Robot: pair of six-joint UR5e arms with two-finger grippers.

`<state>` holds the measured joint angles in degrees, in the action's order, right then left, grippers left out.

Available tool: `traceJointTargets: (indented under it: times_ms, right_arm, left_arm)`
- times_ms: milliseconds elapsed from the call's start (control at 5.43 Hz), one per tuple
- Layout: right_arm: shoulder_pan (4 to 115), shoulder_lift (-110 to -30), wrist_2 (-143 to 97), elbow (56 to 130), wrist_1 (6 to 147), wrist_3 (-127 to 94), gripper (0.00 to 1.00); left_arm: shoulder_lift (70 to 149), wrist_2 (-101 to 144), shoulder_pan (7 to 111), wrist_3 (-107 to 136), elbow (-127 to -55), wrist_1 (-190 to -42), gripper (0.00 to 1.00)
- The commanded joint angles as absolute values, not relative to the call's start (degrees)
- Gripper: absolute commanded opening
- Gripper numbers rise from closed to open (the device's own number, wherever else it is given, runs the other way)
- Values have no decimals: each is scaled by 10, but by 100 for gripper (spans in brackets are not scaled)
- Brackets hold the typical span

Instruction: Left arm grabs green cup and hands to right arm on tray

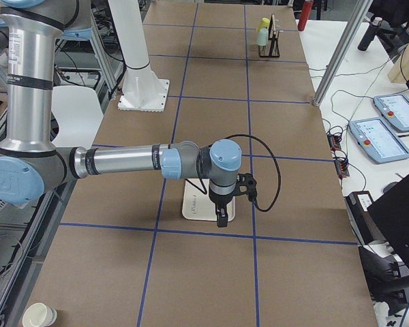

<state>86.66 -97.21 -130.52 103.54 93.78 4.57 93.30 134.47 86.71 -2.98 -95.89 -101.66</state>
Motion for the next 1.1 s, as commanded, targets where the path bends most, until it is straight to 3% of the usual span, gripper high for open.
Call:
traceJointTargets:
  times_ms: [0, 368, 920]
  right_arm:
    - [867, -972, -1319, 1034, 938, 46, 100]
    - [867, -972, -1322, 1034, 938, 46, 100]
    - [867, -973, -1323, 1033, 938, 47, 100]
  left_arm:
    - [985, 1345, 819, 107, -932, -1088, 100]
    - [1000, 1344, 781, 198, -933, -1146, 100]
    - [1113, 1336, 676, 362, -910, -1126, 100]
